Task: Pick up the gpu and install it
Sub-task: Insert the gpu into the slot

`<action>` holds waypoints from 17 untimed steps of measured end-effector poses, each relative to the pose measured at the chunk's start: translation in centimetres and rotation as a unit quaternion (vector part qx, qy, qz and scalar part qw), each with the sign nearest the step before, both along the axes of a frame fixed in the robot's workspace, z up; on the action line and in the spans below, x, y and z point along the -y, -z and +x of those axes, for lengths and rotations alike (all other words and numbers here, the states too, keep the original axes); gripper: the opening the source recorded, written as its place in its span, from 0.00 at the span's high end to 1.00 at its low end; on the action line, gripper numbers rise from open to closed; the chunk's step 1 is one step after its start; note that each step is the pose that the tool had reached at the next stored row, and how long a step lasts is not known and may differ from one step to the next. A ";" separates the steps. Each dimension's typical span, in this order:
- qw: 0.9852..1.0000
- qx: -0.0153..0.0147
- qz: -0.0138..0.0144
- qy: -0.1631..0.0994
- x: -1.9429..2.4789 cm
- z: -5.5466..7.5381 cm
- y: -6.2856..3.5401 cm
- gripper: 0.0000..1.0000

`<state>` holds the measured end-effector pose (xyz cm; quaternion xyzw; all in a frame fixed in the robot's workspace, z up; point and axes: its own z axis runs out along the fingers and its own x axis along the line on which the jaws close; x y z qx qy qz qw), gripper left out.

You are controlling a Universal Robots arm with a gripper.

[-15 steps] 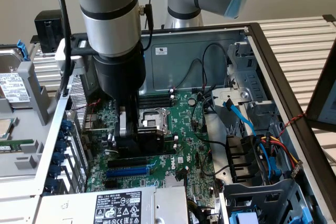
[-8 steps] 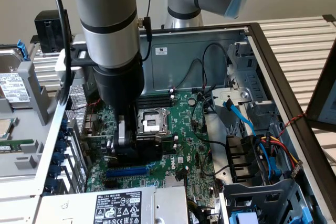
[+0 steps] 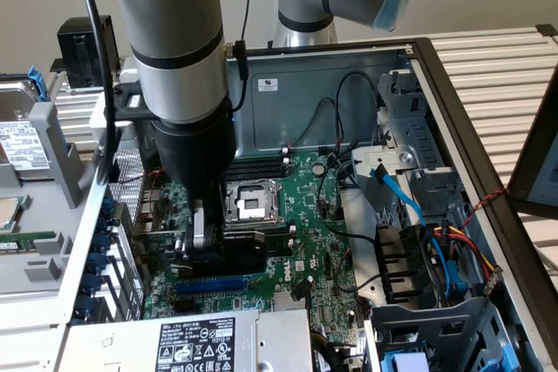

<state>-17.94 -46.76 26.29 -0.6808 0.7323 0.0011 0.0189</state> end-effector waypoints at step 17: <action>1.000 0.000 0.000 0.000 0.00 -0.2 0.30 0.73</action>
